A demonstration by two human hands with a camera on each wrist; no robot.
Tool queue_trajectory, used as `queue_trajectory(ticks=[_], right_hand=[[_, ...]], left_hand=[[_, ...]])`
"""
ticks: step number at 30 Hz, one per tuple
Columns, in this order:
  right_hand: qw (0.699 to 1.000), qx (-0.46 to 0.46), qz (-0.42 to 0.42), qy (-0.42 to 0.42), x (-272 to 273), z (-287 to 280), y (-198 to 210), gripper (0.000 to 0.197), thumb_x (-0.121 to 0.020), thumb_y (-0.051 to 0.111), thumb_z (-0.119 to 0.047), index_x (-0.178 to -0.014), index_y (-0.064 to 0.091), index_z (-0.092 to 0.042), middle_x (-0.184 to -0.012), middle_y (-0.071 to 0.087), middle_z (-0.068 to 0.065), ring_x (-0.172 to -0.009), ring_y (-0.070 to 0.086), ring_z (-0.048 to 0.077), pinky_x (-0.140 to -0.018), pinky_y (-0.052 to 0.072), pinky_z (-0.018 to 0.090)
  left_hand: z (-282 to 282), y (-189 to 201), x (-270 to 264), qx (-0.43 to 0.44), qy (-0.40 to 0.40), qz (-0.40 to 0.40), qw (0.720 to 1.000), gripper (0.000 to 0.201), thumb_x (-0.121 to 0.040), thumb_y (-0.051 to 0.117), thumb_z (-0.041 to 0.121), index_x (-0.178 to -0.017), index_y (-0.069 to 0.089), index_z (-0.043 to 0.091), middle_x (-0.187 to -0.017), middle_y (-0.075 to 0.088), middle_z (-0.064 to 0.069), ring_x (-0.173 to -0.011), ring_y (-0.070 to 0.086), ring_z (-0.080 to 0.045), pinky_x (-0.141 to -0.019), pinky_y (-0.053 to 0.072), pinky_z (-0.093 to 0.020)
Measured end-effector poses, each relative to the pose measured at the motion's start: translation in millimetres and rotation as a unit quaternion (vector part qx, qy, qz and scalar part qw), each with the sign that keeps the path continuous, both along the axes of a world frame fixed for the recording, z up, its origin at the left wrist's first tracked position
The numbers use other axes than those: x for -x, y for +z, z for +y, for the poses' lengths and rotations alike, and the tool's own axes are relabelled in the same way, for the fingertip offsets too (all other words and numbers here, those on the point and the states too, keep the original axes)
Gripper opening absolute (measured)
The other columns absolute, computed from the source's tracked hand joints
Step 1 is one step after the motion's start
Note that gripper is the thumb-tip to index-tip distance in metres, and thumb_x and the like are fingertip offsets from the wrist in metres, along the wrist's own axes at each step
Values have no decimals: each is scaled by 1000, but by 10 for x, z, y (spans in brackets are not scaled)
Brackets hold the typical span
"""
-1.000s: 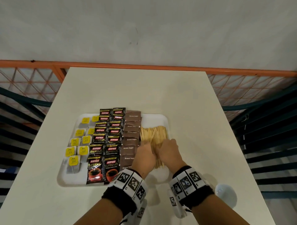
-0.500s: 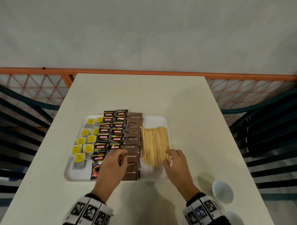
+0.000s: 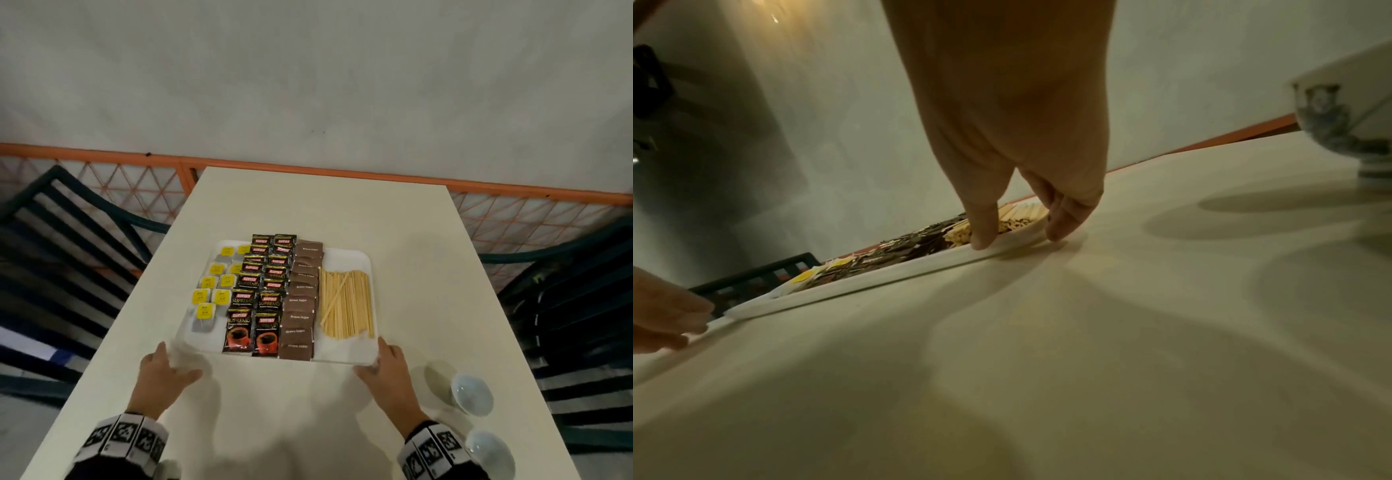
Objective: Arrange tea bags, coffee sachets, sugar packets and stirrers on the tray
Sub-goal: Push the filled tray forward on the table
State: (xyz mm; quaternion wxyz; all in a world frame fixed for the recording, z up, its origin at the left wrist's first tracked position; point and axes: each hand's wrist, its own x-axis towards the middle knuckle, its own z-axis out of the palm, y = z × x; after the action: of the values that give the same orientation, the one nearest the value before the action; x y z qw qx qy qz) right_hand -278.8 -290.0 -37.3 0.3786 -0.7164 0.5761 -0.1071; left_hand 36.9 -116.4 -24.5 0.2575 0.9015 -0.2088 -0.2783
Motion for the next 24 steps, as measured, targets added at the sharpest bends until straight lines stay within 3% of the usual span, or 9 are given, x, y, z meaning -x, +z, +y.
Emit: queue_trajectory(ticks=[2, 5, 8, 13, 17, 24], right_hand=[[1000, 13, -8, -4, -20, -8, 21, 59, -78, 70, -20, -130, 44, -10, -109, 41, 3, -99, 50, 21, -84, 42, 22], [999, 30, -4, -12, -36, -32, 24, 55, -73, 75, -19, -122, 52, -12, -107, 52, 9, -87, 48, 17, -72, 39, 16], [999, 18, 9, -32, -55, -52, 52, 53, -71, 78, -19, -118, 55, -15, -101, 49, 5, -85, 52, 19, -79, 41, 22], [999, 20, 19, -43, -136, -77, 36, 53, -69, 79, -23, -117, 58, -19, -97, 51, 3, -86, 58, 23, -81, 48, 28], [999, 15, 13, -42, -270, -195, 52, 55, -71, 78, -16, -121, 56, -12, -103, 49, 7, -89, 58, 26, -86, 50, 32], [999, 20, 18, -23, -586, -583, 71, 54, -72, 75, -14, -122, 55, -11, -98, 48, 3, -100, 50, 24, -89, 42, 29]], left_hand=[[-38, -13, -76, 2, -24, 8, 1000, 78, -72, 78, 11, -136, 36, -3, -133, 43, -27, -119, 45, -40, -91, 40, -38], [-113, 0, -186, 40, -59, -7, 997, 44, -70, 79, 14, -105, 55, 3, -96, 55, -15, -95, 48, -30, -73, 35, -30], [-149, -43, -321, 58, -86, -17, 994, 33, -66, 81, 19, -88, 58, 13, -77, 59, -4, -90, 54, -32, -70, 42, -37], [-152, -127, -503, 89, -98, -3, 991, 31, -63, 83, 21, -87, 63, 18, -78, 68, -2, -80, 60, -27, -73, 49, -40], [-249, -114, -623, 89, -92, 11, 992, 31, -66, 82, 20, -91, 63, 16, -81, 69, -6, -82, 61, -27, -75, 50, -40], [-631, -79, -890, 76, -84, 9, 994, 34, -69, 80, 13, -99, 64, 8, -85, 69, -12, -81, 62, -30, -73, 48, -36]])
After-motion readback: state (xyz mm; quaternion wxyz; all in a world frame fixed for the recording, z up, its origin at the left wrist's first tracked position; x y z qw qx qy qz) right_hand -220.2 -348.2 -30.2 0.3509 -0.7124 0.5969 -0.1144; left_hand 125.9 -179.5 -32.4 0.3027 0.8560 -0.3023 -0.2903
